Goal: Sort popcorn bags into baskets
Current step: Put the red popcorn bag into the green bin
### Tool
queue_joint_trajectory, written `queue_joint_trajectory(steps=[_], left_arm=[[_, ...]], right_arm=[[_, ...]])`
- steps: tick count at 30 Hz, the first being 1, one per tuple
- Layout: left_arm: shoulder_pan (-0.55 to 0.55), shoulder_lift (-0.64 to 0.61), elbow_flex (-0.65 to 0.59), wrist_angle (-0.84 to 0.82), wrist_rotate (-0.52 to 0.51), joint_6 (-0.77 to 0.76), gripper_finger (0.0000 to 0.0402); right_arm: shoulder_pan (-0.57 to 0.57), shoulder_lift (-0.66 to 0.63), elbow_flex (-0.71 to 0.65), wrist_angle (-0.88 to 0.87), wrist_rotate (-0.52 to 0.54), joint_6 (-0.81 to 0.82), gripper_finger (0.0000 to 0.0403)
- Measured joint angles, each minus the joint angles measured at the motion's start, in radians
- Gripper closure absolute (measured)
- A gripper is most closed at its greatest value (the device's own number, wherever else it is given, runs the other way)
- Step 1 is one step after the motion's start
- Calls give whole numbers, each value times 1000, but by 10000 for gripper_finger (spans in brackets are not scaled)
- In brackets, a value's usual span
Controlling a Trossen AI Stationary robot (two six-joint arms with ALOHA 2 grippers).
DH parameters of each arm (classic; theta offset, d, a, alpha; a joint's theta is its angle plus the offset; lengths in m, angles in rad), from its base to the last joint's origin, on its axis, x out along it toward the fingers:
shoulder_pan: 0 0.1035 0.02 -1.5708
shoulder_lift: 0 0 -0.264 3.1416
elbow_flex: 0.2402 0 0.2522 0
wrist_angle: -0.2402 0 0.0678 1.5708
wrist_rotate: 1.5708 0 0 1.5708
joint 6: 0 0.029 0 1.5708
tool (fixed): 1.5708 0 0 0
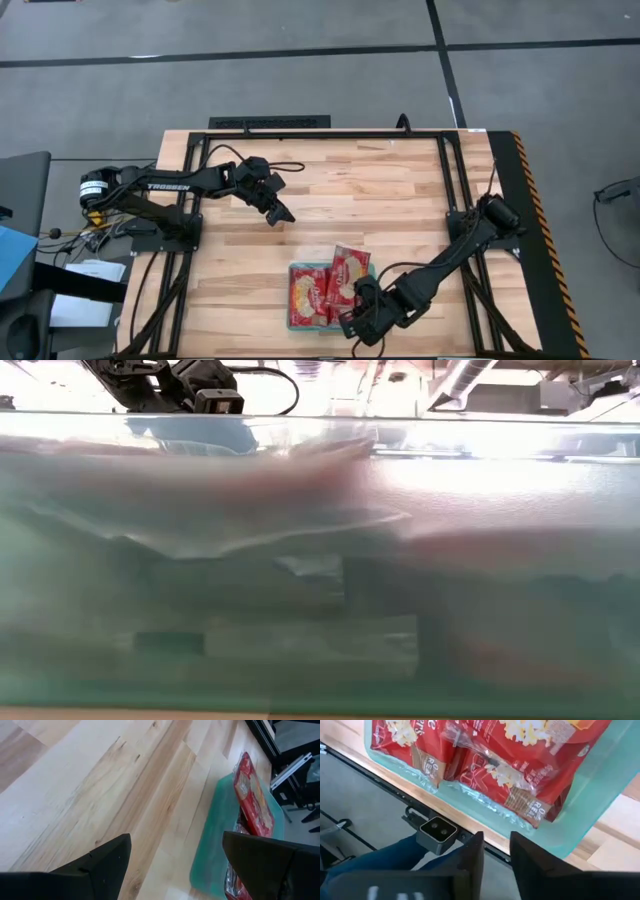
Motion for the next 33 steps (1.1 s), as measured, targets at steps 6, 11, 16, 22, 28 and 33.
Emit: queue_joint_trajectory(steps=[6, 11, 16, 22, 28, 33], left_arm=[[0, 0, 0, 2, -4, 3, 98], [0, 0, 0, 0, -17, 1, 98], [0, 0, 0, 3, -27, -2, 98], [0, 0, 0, -1, -41, -6, 97], [0, 0, 0, -23, -42, 11, 97], [0, 0, 0, -34, -43, 19, 97]], right_arm=[[-10, -46, 20, -183, 169, 51, 255], [-126, -106, 58, -533, 286, 33, 267], [-267, -125, 58, -706, 315, -146, 286], [-402, -76, 46, -598, 307, -422, 295], [-440, -49, -28, -490, 235, -506, 295], [-423, -48, -80, -362, 175, -518, 295]])
